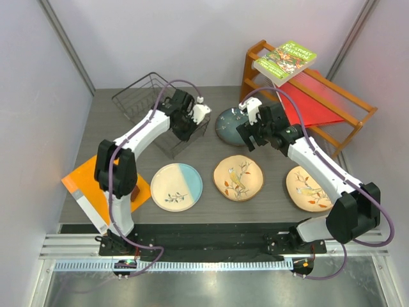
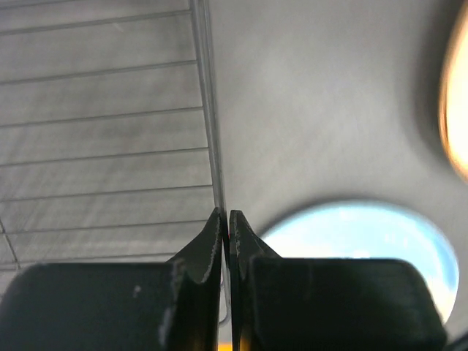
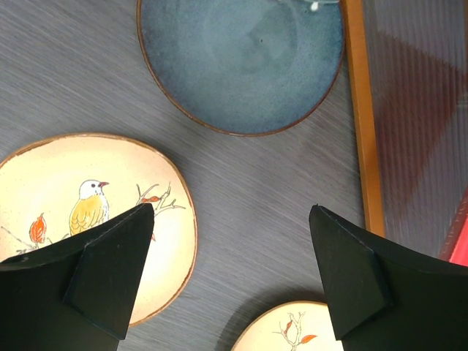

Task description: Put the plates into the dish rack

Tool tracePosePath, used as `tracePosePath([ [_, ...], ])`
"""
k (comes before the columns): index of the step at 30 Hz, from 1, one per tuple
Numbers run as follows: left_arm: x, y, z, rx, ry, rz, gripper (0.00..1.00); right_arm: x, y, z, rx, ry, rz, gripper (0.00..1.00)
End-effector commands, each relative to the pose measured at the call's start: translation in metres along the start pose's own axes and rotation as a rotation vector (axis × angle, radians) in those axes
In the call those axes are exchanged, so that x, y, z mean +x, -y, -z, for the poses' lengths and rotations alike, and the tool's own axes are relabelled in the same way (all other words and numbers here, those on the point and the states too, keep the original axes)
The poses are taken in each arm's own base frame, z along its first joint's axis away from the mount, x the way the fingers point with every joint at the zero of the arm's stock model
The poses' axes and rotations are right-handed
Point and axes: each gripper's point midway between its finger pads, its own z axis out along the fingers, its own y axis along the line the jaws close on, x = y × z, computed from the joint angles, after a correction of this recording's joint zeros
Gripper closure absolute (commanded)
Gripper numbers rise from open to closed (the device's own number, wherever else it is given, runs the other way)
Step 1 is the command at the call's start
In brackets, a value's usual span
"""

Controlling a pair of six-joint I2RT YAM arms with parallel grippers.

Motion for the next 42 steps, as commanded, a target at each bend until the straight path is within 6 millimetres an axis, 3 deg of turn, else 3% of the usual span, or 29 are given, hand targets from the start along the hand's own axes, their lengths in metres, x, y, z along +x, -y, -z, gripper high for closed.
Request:
tracePosePath([
  [1,0.016,0.019,0.042,0.045,0.029,-0.301,1.0,-0.005,0.001,0.012,-0.003,0.044,0.007,0.07],
  [4,0.033,0.014,0.046,0.015,0.015,-0.476,1.0,-0.004,-0.003,0.011,-0.019,0.044,0.001,0.08],
  [7,0.034,0.009,0.046,-0.007,0.027,-0.576,1.0,-0.004,-0.005,0.011,-0.03,0.045,-0.002,0.08],
  [15,0.014,0.001,0.043,-0.041,0.092,-0.765,1.0,-0.004,-0.005,0.014,-0.034,0.053,-0.008,0.09],
  [23,0.02,-0.003,0.037,-0.056,0.071,-0.783,1.0,0.006,-0.011,0.014,-0.05,0.038,-0.009,0.09],
  [35,-0.014,-0.023,0.032,-0.139,0.142,-0.573,0.99,0.006,-0.01,0.009,-0.046,0.024,0.001,0.09],
  [36,-0.016,-0.025,0.032,-0.153,0.149,-0.571,0.9,0.008,-0.01,0.008,-0.048,0.02,0.001,0.08],
  [38,-0.017,-0.03,0.034,-0.183,0.145,-0.558,0.84,0.008,-0.011,0.007,-0.05,0.019,0.001,0.09],
  [40,-0.022,-0.035,0.045,-0.232,0.166,-0.54,0.67,0.009,-0.011,0.007,-0.049,0.017,0.002,0.08],
  [41,-0.015,-0.036,0.045,-0.247,0.159,-0.533,0.59,0.008,-0.01,0.007,-0.046,0.018,0.002,0.09],
  [42,-0.015,-0.036,0.052,-0.264,0.181,-0.534,0.43,0.009,-0.01,0.007,-0.044,0.018,0.002,0.09],
])
